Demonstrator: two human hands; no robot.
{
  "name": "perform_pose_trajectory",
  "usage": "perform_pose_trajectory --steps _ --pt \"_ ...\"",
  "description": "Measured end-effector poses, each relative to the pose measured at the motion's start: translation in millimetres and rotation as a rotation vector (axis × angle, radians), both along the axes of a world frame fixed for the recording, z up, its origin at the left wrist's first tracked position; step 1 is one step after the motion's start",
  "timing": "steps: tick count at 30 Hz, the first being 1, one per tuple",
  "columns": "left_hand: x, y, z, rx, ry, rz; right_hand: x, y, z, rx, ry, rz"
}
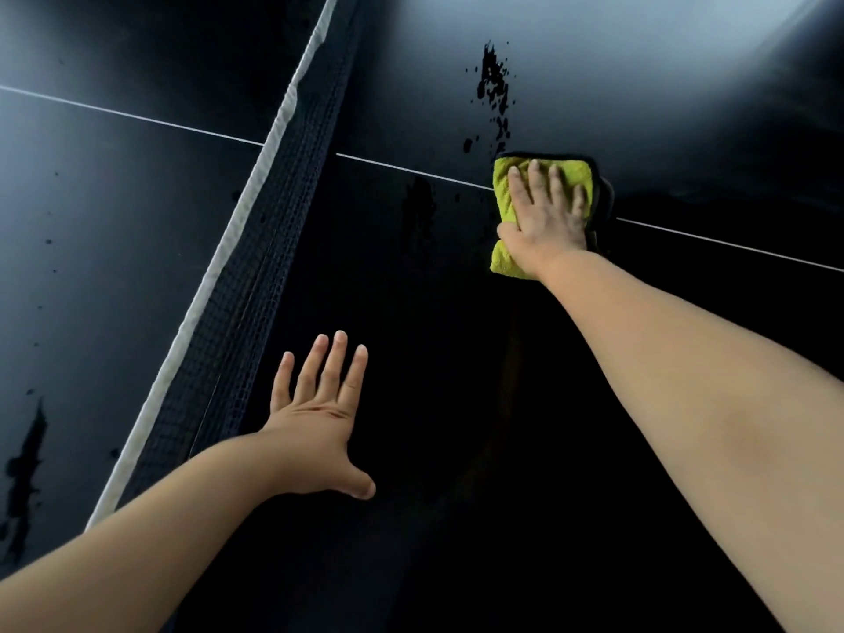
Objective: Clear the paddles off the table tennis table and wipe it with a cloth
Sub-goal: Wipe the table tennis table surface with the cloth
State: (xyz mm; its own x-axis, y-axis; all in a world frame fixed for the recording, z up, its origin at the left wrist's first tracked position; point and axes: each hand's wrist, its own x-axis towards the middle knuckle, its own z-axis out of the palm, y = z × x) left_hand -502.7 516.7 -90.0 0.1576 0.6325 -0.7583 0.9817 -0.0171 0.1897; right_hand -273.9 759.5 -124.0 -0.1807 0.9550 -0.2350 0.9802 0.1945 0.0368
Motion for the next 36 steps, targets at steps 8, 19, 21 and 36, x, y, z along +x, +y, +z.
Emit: perform_pose_trajectory --steps 8,19,21,36 --pt "0 -8 -3 0.108 0.011 0.016 -19 -75 8 -0.05 -0.042 0.258" --pt "-5 -70 14 0.498 -0.011 -0.01 -35 -257 17 -0.112 -0.105 0.415" --pt "-8 -96 23 0.479 -0.058 -0.02 -35 -291 19 -0.13 -0.112 0.443" --pt "-87 -247 75 0.909 -0.322 -0.058 -64 -565 16 -0.071 0.013 0.194"
